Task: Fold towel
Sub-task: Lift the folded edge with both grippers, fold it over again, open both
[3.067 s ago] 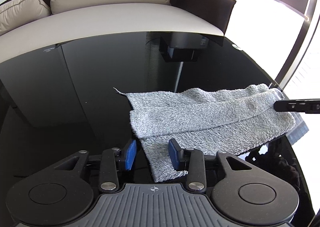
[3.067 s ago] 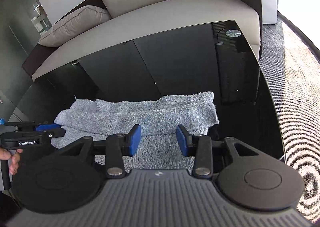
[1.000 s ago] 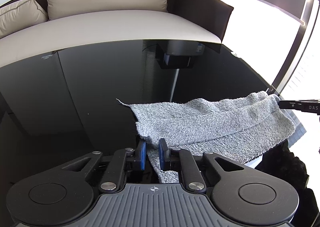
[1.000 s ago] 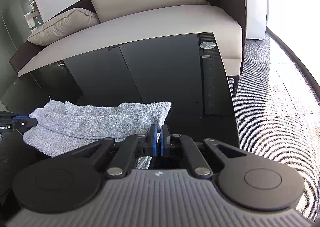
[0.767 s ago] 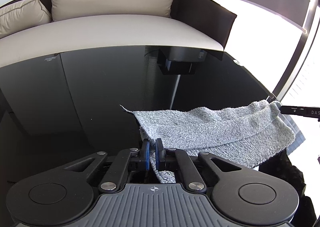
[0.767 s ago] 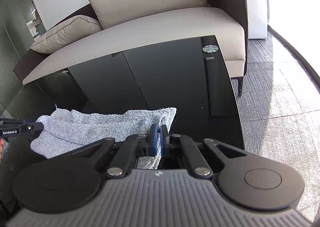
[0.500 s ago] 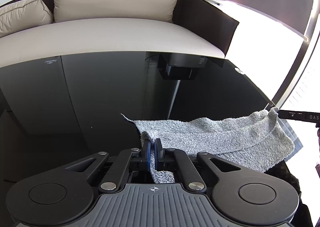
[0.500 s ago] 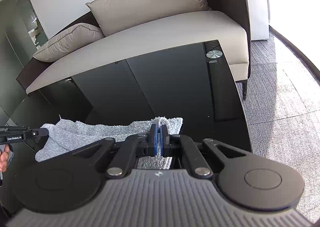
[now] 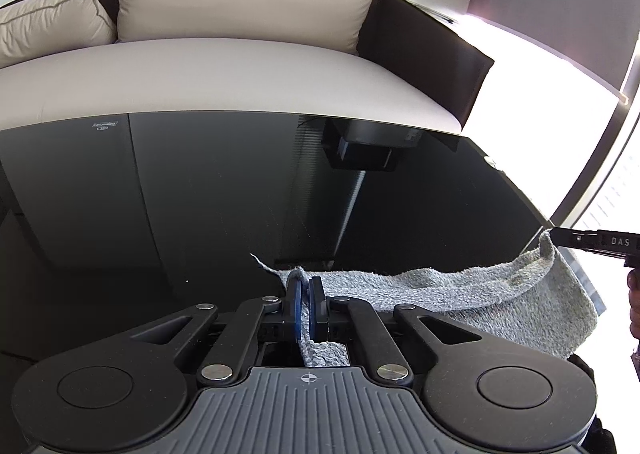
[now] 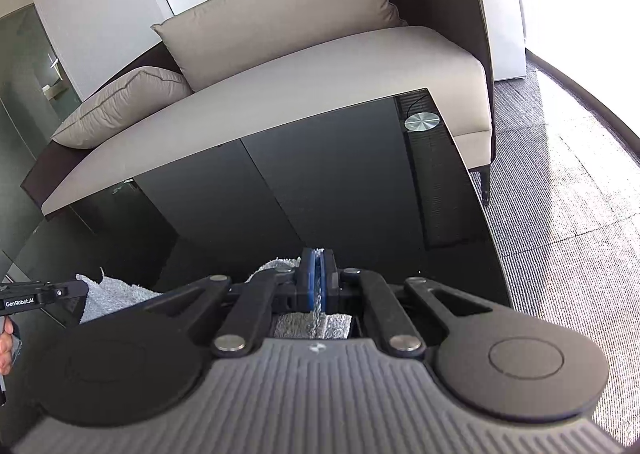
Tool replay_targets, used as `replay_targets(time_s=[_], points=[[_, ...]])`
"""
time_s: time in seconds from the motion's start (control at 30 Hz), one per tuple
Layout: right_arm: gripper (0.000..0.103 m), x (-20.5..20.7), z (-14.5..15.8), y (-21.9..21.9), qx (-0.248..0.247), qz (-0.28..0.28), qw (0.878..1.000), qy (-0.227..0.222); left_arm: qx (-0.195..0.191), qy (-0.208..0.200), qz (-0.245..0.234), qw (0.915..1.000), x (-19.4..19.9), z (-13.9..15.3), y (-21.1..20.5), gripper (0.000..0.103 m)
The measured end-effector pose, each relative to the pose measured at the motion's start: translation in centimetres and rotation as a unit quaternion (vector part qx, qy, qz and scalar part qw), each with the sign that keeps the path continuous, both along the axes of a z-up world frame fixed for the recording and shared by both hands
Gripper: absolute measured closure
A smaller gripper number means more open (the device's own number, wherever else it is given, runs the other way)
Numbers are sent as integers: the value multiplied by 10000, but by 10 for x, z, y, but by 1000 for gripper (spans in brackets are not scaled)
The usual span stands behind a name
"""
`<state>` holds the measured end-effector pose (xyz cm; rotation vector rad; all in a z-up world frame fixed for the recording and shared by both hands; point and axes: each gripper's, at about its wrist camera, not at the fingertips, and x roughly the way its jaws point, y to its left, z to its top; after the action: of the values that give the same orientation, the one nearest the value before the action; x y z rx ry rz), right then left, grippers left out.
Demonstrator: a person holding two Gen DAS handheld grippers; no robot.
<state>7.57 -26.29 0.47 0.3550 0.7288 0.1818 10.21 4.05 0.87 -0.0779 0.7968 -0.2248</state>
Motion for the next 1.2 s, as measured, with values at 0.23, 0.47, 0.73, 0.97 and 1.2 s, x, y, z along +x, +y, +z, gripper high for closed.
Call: replay_targets(time_s=[0.23,0.47,0.73,0.97,1.2], points=[[100,3,-3,-1,-171,-231,9994,165,-26,-15,118,9999,7,-2,3,99],[100,-1,1,-3,-119,-226,9997,45,78,-82,223,9997,8,2,2,97],[93,-5,9,14,-174,180,9997,-35,170,-154,240,9994,-2,13,-1,92],[84,-14,3,12,-179,5,9998,80,141,-174,20,9997,-12,9,-21,80],[69,-18,-1,12,-143,-63,9998,137,210,-236,102,9994,-21,6,-26,56]])
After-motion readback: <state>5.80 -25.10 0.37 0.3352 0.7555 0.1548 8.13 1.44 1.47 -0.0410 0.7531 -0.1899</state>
